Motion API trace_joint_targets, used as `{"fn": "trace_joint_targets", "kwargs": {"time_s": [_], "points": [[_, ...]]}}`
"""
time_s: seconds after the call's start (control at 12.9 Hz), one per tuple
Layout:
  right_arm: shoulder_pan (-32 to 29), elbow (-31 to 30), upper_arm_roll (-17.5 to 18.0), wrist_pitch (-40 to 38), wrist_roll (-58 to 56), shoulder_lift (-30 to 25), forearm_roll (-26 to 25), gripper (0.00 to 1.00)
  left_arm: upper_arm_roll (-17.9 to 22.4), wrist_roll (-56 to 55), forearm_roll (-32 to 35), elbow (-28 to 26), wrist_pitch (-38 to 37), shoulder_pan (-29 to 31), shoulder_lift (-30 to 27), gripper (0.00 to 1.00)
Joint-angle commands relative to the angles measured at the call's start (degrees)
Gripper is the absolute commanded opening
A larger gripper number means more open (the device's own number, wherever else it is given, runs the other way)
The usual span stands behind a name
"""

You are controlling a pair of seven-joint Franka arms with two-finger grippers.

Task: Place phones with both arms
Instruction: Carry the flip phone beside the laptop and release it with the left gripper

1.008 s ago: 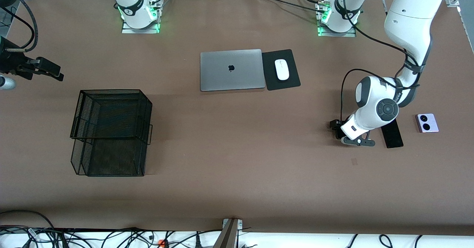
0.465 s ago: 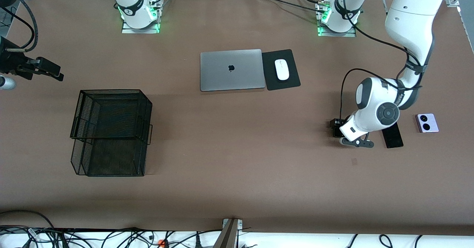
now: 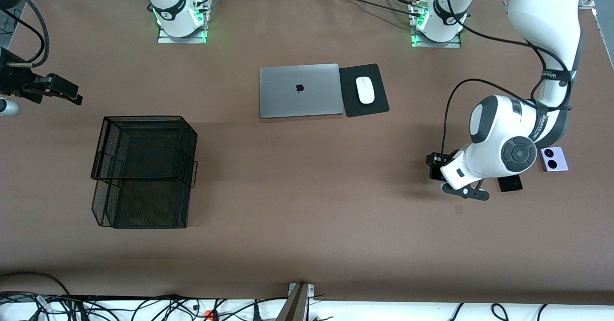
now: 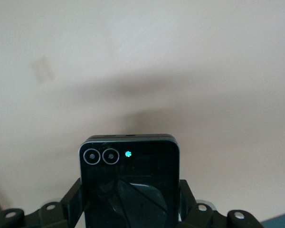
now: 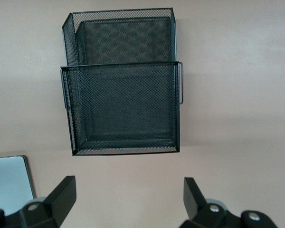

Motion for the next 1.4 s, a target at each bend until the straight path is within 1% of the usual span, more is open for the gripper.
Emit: {"fn": "trace_joint_targets", "kwargs": {"time_s": [0.0, 0.23, 0.31, 0.39, 0.54, 0.62, 0.85, 0.93, 1.01, 1.16, 1.24, 1.32], "points": [[-0.40, 0.37, -0.01, -0.43, -0.89, -0.41, 0.89, 1.00, -3.57, -5.97, 0.47, 6.34, -1.95, -3.38, 0.39, 0.33], [-0.31, 0.37, -0.01, -0.17, -0.89, -0.32, 0.89, 1.00, -3.48, -18.28, 1.00, 10.47, -1.95, -12.34, 3.46, 0.33], [-0.40, 0.37, -0.01, -0.17, -0.89, -0.41, 0.89, 1.00, -3.48, -21.27, 0.82, 11.01, -1.61, -14.63, 4.69, 0.33], [-0.31, 0.37, -0.01, -0.17, -0.89, -0.41, 0.89, 1.00, -3.57, -24.44, 0.73, 11.71, -0.99, -16.91, 6.27, 0.33], [-0.40, 0.37, -0.19, -0.52, -1.60, -0.41, 0.89, 1.00, -3.22, -29.02, 0.91, 15.21, 1.54, -22.27, 10.40, 0.33], [-0.40, 0.37, -0.19, -0.26, -1.60, -0.41, 0.89, 1.00, -2.87, -29.82, 0.99, 15.93, 4.61, -24.73, 12.59, 0.33], [-0.31, 0.28, -0.01, -0.17, -1.68, -0.23, 0.72, 1.00, -2.78, -32.19, 0.99, 16.11, 17.78, -28.52, 19.27, 0.32], [-0.40, 0.28, -0.01, -0.09, -1.68, -0.23, 0.63, 1.00, -2.87, -33.16, 0.91, 16.20, 22.52, -28.88, 21.99, 0.32], [-0.40, 0.28, -0.01, -0.08, -1.68, -0.23, 0.37, 1.00, -2.78, -33.69, 0.99, 16.20, 26.22, -30.37, 23.32, 0.32], [-0.40, 0.28, -0.01, -0.08, -1.77, -0.23, 0.37, 1.00, -2.69, -34.22, 0.82, 16.20, 28.01, -31.52, 24.74, 0.34], [-0.40, 0.28, -0.01, -0.08, -1.77, -0.14, 0.45, 1.00, -2.78, -35.09, 0.82, 16.20, 28.19, -31.61, 24.83, 0.38], [-0.40, 0.28, -0.01, -0.08, -1.77, -0.06, 0.37, 1.00, -2.69, -35.54, 1.08, 16.11, 28.19, -31.96, 24.83, 0.78]]}}
